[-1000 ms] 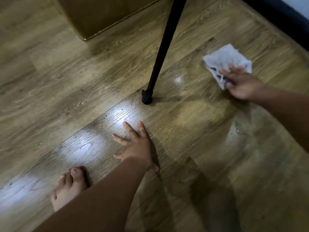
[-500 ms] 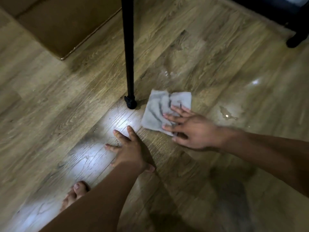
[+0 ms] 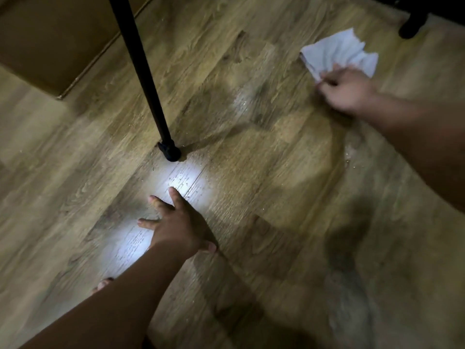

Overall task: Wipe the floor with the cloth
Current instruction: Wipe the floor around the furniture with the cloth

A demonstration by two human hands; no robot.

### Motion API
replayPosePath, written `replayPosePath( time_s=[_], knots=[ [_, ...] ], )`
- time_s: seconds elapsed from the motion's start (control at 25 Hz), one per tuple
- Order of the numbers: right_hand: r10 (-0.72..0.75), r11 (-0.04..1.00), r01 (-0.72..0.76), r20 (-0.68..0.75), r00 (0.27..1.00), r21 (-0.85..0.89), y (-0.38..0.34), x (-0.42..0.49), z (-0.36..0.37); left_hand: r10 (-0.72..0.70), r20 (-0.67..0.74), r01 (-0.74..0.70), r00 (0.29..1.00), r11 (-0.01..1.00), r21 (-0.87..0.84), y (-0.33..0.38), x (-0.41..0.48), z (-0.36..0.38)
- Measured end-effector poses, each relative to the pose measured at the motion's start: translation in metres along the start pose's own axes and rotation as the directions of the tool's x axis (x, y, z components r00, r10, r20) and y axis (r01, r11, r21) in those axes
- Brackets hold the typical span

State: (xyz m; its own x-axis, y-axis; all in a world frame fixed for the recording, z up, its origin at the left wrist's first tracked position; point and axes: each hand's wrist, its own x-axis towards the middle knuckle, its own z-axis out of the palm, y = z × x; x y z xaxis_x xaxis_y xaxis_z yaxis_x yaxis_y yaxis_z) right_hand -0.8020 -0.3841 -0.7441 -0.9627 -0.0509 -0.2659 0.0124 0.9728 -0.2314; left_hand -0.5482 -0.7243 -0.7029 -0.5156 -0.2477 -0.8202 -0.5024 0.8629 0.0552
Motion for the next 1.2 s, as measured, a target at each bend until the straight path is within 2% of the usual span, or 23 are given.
replayPosePath(
  time_s=[0.08, 0.16, 0.2, 0.28, 0.36, 0.4, 0.44, 0.48, 0.56, 0.64, 0.72, 0.84, 1.0, 1.08, 1.2],
  knots=[
    [-0.154, 0.988, 0.154, 0.021, 0.988, -0.007, -0.030, -0.046, 0.023, 0.012, -0.004, -0.012, 1.000, 1.000, -0.009, -0.001, -0.001, 0.000],
    [-0.331, 0.943, 0.333, 0.083, 0.940, -0.020, -0.059, -0.115, 0.053, 0.006, -0.036, -0.008, 0.999, 0.999, -0.048, -0.001, -0.002, 0.000],
    [-0.432, 0.900, 0.436, 0.110, 0.895, -0.017, -0.073, -0.153, 0.069, 0.003, -0.046, -0.005, 0.999, 0.998, -0.057, -0.002, -0.002, 0.000],
    [-0.633, 0.764, 0.646, 0.188, 0.751, -0.005, -0.096, -0.223, 0.096, 0.009, -0.069, -0.011, 0.998, 1.000, -0.028, -0.003, -0.003, 0.000],
    [-0.751, 0.636, 0.771, 0.252, 0.611, 0.026, -0.098, -0.256, 0.112, 0.009, -0.084, -0.009, 0.996, 1.000, 0.003, -0.002, -0.001, 0.001],
    [-0.774, 0.604, 0.796, 0.266, 0.575, 0.036, -0.095, -0.259, 0.114, -0.001, -0.087, 0.001, 0.996, 1.000, 0.000, -0.003, -0.002, 0.001],
    [-0.770, 0.611, 0.791, 0.260, 0.582, 0.037, -0.090, -0.254, 0.110, 0.001, -0.092, -0.001, 0.996, 1.000, 0.003, -0.003, -0.002, 0.002],
    [-0.738, 0.655, 0.755, 0.248, 0.628, 0.035, -0.082, -0.242, 0.102, 0.004, -0.092, -0.004, 0.996, 1.000, 0.007, -0.004, -0.002, 0.003],
    [-0.620, 0.771, 0.636, 0.186, 0.762, -0.035, -0.056, -0.205, 0.081, -0.001, -0.087, 0.000, 0.996, 1.000, -0.007, -0.004, -0.002, 0.004],
    [-0.459, 0.875, 0.466, 0.086, 0.884, -0.127, -0.014, -0.156, 0.058, 0.005, -0.090, -0.005, 0.996, 1.000, 0.005, -0.006, 0.000, 0.003],
    [-0.258, 0.960, 0.255, -0.014, 0.966, -0.116, 0.036, -0.105, 0.029, 0.008, -0.079, -0.008, 0.997, 1.000, 0.005, -0.006, 0.002, 0.005],
    [-0.021, 1.000, 0.022, -0.086, 0.996, 0.011, 0.087, -0.042, -0.017, 0.007, -0.088, -0.007, 0.996, 1.000, -0.007, -0.008, 0.004, 0.005],
    [0.079, 0.997, -0.081, -0.076, 0.994, -0.017, 0.089, -0.018, -0.028, 0.003, -0.090, -0.004, 0.996, 1.000, -0.007, -0.007, 0.006, 0.007],
    [0.061, 0.997, -0.064, -0.102, 0.993, -0.034, 0.069, -0.041, -0.008, -0.008, -0.079, 0.007, 0.997, 1.000, -0.014, -0.006, 0.005, 0.006],
    [-0.123, 0.991, 0.120, -0.062, 0.990, -0.057, 0.024, -0.130, 0.033, -0.017, -0.074, 0.017, 0.997, 1.000, -0.007, -0.003, 0.004, 0.004]
  ],
)
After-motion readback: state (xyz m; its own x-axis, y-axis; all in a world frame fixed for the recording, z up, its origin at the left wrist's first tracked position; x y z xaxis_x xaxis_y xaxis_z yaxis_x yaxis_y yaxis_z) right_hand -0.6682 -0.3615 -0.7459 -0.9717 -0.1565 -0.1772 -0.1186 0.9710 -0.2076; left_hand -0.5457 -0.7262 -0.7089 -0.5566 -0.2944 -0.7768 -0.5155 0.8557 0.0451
